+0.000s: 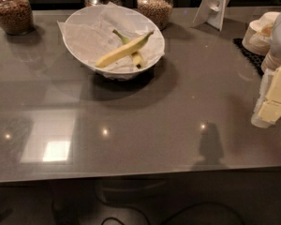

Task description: Pick banana from white bowl

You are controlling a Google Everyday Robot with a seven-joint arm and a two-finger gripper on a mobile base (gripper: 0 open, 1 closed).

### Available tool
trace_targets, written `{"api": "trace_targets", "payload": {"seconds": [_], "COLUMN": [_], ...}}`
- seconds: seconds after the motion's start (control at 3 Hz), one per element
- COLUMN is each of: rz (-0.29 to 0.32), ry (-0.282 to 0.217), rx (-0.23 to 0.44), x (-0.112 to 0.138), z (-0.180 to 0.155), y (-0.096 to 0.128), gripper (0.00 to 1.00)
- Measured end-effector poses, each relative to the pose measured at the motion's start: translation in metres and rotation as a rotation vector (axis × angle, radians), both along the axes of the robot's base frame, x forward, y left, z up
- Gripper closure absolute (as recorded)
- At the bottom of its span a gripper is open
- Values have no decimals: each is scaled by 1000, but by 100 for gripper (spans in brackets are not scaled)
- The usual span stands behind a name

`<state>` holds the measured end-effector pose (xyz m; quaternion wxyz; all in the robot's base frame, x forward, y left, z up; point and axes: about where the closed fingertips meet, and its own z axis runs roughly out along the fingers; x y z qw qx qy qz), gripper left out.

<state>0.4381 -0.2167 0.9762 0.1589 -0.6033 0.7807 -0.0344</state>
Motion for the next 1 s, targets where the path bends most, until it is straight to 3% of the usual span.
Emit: {"api": "trace_targets", "payload": {"seconds": [1.0], "rz": [0], "ry": [0], "rx": [0], "x": [-1], "z": [4], "y": [-5], "gripper": [0]}}
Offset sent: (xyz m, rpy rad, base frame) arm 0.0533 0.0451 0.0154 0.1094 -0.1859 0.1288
